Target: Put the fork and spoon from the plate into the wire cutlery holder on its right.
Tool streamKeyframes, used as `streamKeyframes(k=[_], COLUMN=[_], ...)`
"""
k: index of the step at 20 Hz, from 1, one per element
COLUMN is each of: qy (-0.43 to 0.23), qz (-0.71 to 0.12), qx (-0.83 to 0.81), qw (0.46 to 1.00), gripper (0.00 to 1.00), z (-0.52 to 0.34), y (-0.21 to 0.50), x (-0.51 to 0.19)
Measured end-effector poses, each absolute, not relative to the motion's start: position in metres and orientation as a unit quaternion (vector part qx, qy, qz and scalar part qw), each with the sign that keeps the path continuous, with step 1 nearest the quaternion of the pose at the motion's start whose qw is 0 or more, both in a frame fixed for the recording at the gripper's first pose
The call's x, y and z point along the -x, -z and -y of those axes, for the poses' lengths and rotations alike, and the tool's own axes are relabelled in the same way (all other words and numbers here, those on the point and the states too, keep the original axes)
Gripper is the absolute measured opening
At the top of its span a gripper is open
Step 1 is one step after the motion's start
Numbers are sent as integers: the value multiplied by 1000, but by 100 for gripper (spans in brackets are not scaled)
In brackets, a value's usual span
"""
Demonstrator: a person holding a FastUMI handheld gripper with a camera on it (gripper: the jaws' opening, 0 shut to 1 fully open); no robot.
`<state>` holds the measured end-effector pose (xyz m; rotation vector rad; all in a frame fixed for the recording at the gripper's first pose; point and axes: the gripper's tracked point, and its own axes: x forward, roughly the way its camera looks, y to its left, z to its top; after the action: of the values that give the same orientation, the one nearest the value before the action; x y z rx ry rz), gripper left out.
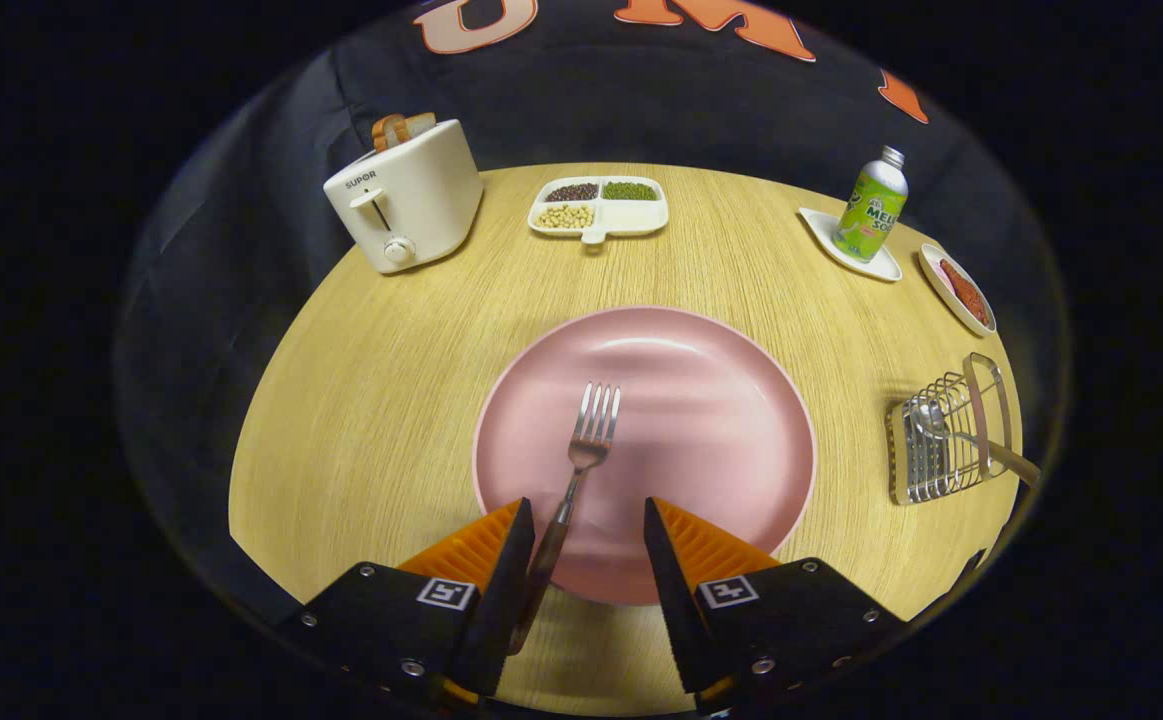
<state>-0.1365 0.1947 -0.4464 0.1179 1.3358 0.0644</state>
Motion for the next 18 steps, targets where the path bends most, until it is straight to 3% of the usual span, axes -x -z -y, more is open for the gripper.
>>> streamKeyframes(k=[11,18], qy=[-27,-19], qz=[-654,-604], qx=[-55,-64], qw=[754,794], gripper=[9,5], z=[-190,-157], y=[458,423], x=[150,122])
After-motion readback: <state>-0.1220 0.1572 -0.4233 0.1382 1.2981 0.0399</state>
